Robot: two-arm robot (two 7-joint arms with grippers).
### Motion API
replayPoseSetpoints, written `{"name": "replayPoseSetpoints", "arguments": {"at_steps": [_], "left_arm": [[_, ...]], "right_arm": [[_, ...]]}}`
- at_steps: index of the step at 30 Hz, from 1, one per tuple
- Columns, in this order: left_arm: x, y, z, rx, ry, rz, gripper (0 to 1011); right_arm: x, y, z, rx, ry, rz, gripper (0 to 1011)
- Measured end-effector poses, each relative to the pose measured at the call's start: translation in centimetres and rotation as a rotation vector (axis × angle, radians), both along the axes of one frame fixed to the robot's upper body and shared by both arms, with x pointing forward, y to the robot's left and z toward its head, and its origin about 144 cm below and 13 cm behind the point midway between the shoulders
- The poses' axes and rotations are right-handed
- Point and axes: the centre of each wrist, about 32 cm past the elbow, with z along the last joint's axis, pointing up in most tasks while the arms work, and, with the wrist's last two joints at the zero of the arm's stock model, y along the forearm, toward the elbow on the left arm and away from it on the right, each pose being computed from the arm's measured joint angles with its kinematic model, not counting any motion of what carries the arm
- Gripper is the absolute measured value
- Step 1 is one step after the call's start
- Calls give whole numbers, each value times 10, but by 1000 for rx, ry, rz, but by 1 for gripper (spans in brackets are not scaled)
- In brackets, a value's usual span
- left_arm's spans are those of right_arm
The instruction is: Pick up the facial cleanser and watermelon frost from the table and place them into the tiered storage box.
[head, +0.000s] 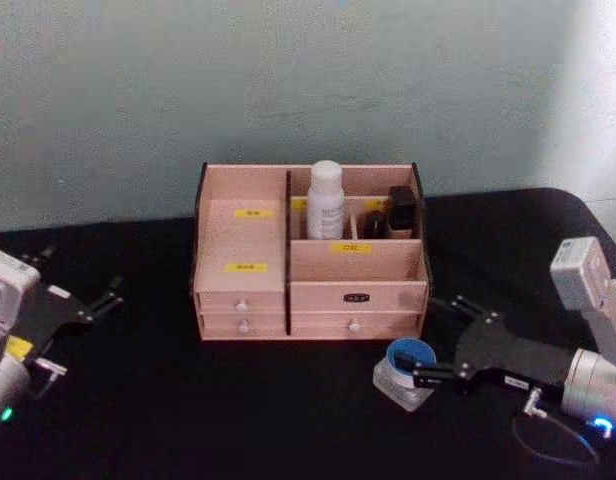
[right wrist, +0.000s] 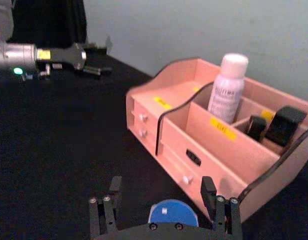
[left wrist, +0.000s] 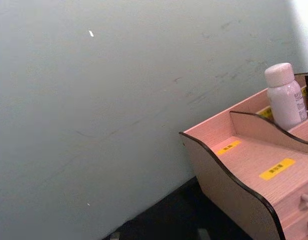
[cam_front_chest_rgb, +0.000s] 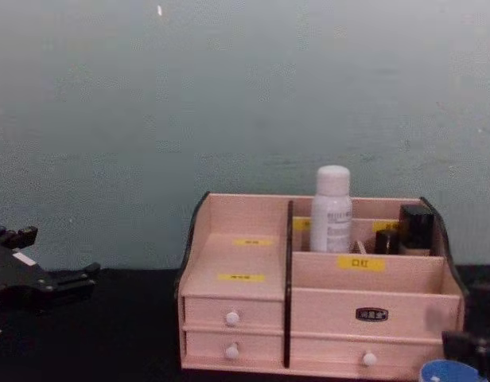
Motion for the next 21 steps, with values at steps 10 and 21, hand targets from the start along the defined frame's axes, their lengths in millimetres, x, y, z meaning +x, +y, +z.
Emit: {"name": "replayPoseSetpoints", "arguments": {"at_steps": [10, 21], "left_arm": [[0, 0, 0, 0, 0, 0, 1001], [0, 0, 0, 0, 0, 0, 1001]], "right_arm": [[1, 2, -11, -61, 34, -10, 1000], [8, 6, -23, -95, 59, -37, 1000]]}}
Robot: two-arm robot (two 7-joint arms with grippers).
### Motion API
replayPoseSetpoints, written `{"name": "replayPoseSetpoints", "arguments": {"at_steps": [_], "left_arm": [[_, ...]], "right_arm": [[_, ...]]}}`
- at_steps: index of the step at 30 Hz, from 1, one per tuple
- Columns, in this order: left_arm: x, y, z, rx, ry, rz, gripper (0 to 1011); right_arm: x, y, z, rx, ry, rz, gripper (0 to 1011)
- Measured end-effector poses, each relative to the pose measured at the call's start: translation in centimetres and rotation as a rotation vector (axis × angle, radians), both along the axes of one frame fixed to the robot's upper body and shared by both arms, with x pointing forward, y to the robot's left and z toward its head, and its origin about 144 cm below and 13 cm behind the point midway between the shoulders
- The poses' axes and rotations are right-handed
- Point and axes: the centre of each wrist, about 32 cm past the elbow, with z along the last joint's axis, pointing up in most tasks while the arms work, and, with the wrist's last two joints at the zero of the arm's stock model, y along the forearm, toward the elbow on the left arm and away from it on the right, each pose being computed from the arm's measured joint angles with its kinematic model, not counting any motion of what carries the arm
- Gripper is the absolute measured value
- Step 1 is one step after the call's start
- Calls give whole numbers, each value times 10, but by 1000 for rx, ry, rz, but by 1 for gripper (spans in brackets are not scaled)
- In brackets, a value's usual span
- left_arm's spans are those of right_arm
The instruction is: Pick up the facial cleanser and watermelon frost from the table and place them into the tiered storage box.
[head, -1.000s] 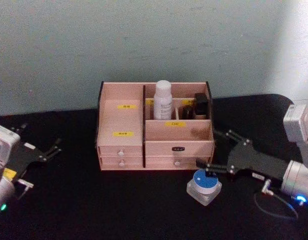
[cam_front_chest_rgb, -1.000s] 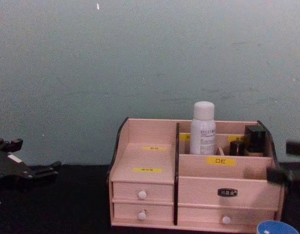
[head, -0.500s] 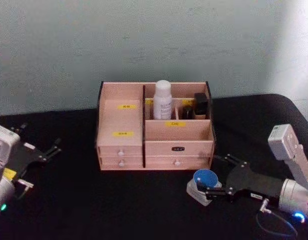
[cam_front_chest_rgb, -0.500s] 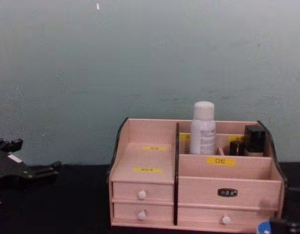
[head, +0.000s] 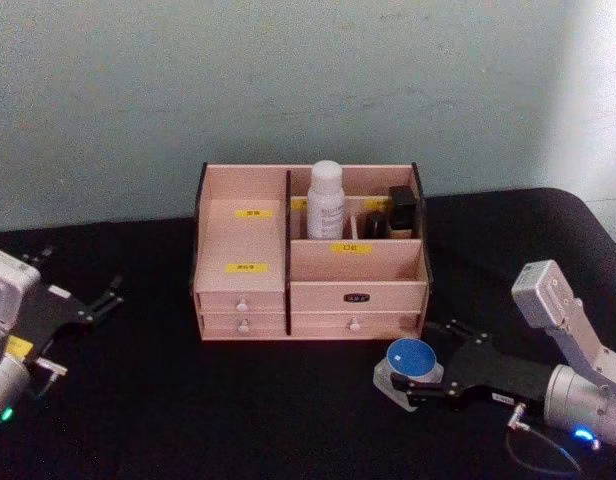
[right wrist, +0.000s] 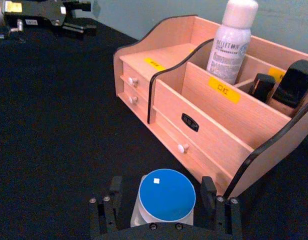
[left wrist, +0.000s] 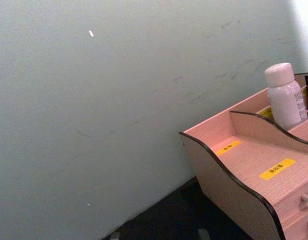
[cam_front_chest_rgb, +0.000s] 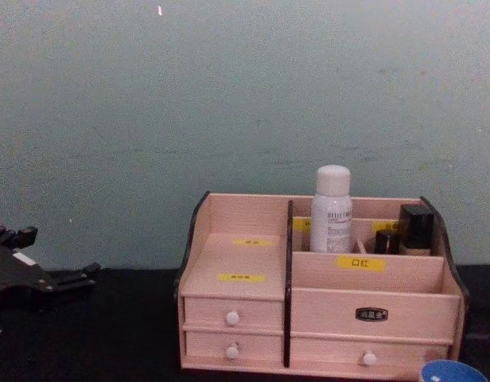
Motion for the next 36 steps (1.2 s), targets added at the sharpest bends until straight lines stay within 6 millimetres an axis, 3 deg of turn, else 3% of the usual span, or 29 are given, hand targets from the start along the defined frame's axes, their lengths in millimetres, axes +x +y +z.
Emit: {"name": "replayPoseSetpoints", "arguments": {"at_steps": [36], "left_arm": [[0, 0, 0, 0, 0, 0, 1001]], "right_arm": [[12, 1, -11, 9, 49, -9, 1000]]}}
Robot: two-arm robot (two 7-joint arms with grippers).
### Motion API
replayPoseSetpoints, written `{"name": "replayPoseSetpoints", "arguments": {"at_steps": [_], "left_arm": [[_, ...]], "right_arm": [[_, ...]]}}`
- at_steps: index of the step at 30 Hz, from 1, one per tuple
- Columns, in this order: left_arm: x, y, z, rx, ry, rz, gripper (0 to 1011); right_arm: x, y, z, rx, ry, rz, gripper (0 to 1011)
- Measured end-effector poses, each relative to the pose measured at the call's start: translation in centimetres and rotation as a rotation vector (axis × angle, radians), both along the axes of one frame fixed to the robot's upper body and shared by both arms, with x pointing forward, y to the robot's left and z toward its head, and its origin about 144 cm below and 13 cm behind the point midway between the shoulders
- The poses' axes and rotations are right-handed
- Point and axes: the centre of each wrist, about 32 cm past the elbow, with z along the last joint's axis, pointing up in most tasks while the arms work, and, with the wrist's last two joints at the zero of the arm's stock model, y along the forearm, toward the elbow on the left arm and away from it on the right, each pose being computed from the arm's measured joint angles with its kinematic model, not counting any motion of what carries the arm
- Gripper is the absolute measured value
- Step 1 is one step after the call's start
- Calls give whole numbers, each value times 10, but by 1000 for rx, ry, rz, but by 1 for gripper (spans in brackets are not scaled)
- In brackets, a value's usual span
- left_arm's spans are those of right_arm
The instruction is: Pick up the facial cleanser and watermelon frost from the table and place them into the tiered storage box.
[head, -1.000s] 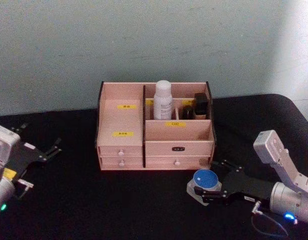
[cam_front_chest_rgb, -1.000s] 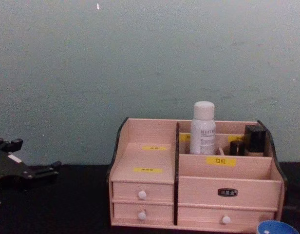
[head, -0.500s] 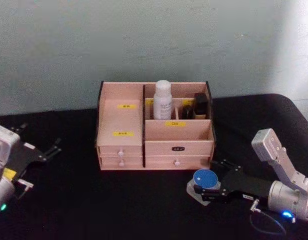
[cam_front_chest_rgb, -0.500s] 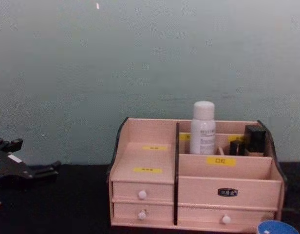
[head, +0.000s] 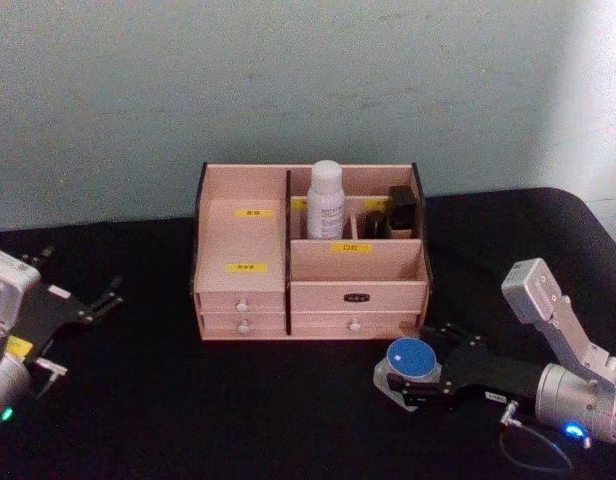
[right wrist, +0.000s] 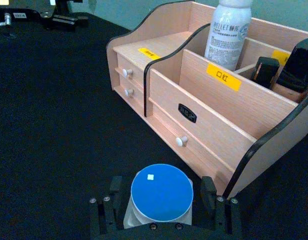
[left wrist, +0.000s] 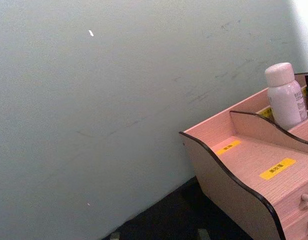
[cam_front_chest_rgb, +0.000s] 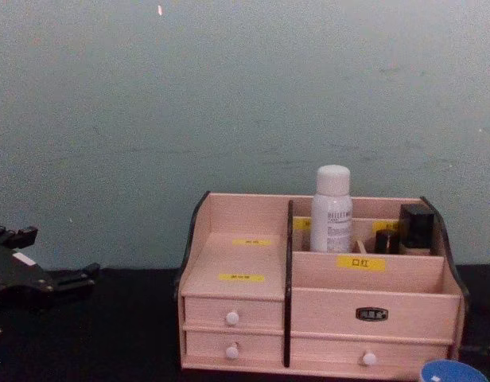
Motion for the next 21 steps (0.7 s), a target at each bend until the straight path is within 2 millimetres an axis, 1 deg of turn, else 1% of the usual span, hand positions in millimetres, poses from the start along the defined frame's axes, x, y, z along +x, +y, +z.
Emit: {"name": "replayPoseSetpoints", "arguments": {"at_steps": [21], "left_arm": [[0, 0, 0, 0, 0, 0, 1001]], "right_arm": [[1, 2, 0, -8, 12, -1, 1000]]}}
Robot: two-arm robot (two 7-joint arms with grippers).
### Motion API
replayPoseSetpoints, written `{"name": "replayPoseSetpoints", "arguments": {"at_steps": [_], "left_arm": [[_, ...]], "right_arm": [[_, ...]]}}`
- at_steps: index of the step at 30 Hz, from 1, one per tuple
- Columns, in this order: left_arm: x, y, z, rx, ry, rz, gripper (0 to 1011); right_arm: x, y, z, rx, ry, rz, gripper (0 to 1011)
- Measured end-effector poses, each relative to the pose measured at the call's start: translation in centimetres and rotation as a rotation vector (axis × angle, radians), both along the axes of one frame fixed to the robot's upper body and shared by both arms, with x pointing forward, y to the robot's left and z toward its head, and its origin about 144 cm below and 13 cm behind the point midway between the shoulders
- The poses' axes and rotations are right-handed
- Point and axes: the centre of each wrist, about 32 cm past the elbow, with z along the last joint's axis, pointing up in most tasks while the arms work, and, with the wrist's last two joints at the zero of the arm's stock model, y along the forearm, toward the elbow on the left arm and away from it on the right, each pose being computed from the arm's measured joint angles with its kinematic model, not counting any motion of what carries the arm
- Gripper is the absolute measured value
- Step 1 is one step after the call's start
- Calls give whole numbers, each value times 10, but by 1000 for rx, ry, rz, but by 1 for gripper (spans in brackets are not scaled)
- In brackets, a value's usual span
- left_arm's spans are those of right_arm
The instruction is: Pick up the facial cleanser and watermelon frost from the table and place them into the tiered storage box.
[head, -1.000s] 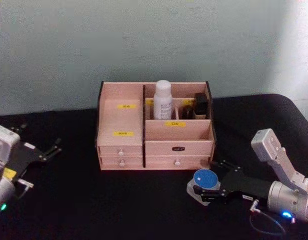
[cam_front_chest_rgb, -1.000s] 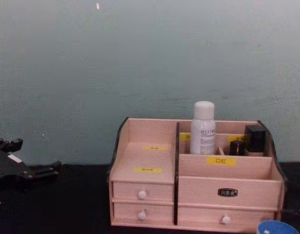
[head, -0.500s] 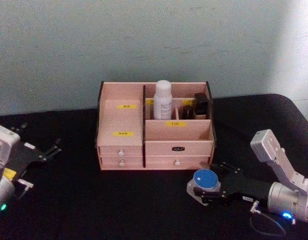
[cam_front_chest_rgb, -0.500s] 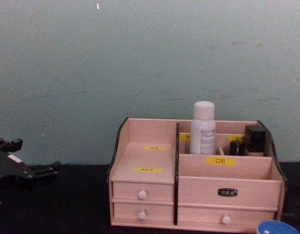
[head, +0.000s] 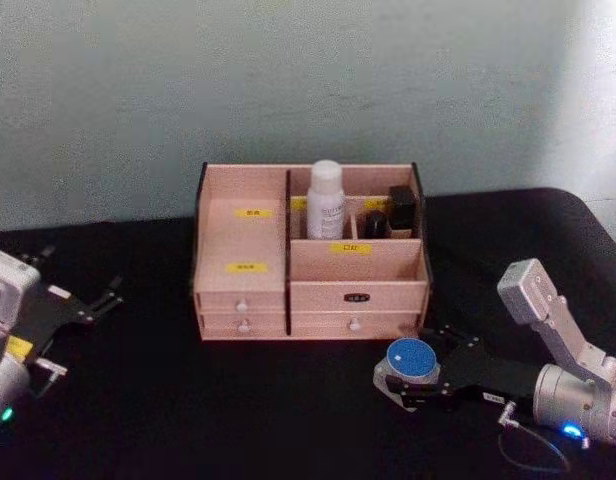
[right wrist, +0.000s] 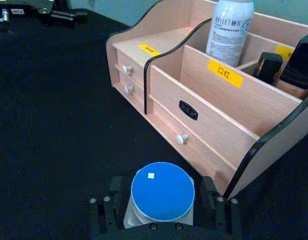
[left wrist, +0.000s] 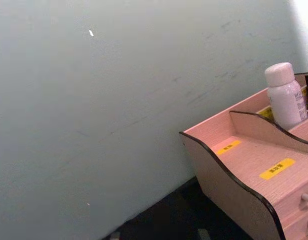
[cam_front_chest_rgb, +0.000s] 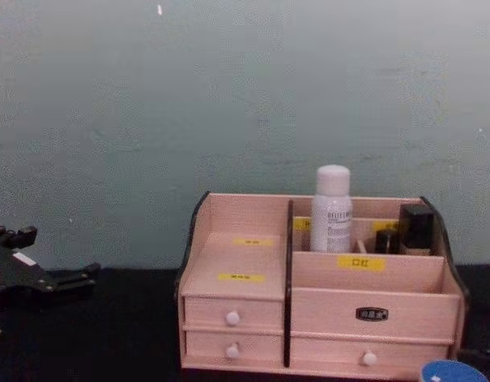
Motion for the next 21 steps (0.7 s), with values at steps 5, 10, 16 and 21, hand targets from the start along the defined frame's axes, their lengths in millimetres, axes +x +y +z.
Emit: {"name": "replayPoseSetpoints", "arguments": {"at_steps": [5, 10, 16, 21], "left_arm": [[0, 0, 0, 0, 0, 0, 1001], [0, 0, 0, 0, 0, 0, 1001], [0, 0, 0, 0, 0, 0, 1001], [0, 0, 0, 0, 0, 0, 1001]], "right_arm": [[1, 0, 0, -2, 5, -1, 1000], [2, 0, 0, -3, 9, -2, 1000], [2, 1, 0, -4, 13, -3, 1000], [3, 1, -1, -2, 17, -5, 1000]]}}
